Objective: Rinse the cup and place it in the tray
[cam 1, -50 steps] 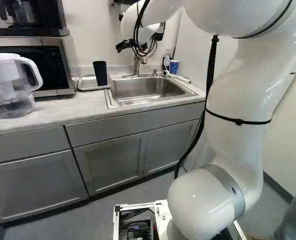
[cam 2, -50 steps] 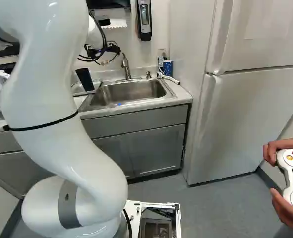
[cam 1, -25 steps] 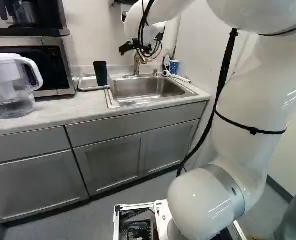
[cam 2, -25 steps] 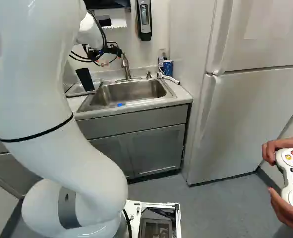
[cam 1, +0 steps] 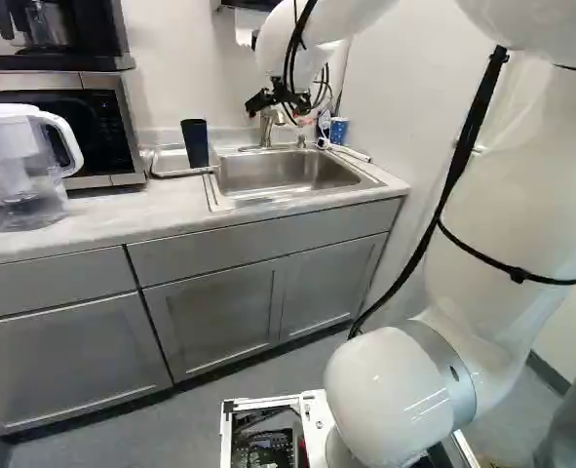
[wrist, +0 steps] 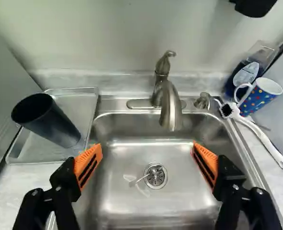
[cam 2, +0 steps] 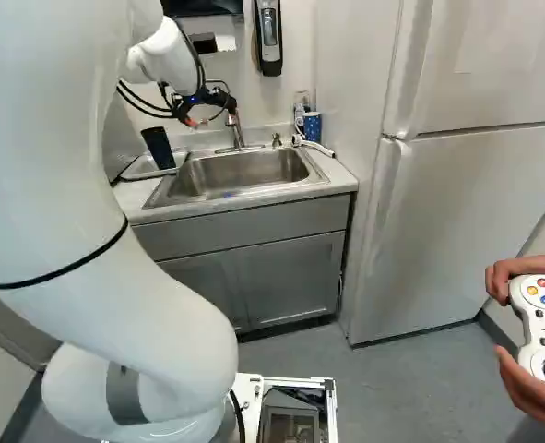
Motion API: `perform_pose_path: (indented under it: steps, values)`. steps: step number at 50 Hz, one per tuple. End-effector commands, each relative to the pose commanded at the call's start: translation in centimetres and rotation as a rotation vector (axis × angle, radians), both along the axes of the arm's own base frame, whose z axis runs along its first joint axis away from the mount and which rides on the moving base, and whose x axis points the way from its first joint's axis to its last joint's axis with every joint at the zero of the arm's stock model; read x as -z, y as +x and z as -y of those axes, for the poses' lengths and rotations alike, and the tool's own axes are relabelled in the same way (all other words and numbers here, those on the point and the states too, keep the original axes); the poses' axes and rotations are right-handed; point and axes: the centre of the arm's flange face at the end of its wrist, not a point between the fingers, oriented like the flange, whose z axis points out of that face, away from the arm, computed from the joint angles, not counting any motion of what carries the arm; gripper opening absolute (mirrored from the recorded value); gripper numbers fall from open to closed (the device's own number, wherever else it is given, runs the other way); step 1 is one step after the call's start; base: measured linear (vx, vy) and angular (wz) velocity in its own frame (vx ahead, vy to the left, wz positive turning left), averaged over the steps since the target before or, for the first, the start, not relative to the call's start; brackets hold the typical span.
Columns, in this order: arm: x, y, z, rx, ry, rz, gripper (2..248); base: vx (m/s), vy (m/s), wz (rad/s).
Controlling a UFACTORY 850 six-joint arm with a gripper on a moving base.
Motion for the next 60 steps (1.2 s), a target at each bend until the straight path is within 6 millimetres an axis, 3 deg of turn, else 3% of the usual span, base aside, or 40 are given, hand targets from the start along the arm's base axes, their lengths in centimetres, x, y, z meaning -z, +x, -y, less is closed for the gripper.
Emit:
perform_pose_path:
  steps: [13, 60]
  values:
    - [0.5, -1.6, 2.2, 0.042, -0.013, -0.061, 247, 0.0, 0.0, 0.0]
    - [0.4, -1.5, 2.2, 0.041, -0.01, -0.047, 247, 0.0, 0.0, 0.0]
